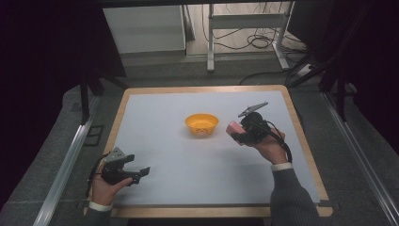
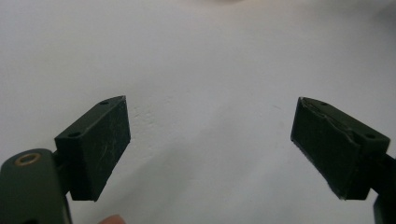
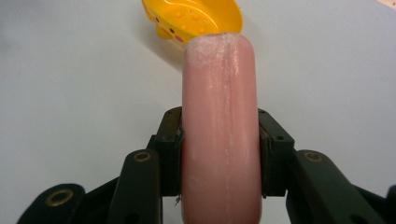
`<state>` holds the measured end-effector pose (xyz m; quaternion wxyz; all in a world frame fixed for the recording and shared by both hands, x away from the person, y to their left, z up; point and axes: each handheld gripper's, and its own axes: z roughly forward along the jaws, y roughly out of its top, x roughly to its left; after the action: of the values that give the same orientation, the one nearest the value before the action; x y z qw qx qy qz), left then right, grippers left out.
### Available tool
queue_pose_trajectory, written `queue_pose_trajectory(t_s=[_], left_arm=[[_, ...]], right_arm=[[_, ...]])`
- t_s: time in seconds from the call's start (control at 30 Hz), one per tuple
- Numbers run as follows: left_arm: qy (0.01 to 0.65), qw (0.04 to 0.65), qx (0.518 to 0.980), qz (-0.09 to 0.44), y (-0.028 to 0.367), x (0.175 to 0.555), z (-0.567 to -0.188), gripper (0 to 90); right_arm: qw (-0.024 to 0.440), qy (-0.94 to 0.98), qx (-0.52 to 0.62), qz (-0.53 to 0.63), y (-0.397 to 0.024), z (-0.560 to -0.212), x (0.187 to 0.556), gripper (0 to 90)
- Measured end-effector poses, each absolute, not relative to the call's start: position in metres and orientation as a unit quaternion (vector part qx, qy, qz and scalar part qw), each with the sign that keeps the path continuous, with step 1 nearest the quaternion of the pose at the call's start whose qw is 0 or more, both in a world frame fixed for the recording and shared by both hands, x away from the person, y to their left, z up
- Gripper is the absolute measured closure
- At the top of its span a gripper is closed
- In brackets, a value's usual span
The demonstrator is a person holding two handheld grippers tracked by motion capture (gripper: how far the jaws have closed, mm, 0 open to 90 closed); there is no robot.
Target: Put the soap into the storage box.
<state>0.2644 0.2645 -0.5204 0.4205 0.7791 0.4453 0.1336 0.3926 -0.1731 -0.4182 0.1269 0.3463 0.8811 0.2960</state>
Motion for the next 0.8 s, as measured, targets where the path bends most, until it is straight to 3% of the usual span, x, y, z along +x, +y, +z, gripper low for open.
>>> queue_pose_trajectory(t_s=[0.8], left_arm=[[0.442, 0.418, 0.782, 0.131, 0.263, 0.266, -0.522, 12.3]], right_arm=[[0.119, 0.884, 0.344, 0.294, -0.149, -0.419, 0.425, 59.6]])
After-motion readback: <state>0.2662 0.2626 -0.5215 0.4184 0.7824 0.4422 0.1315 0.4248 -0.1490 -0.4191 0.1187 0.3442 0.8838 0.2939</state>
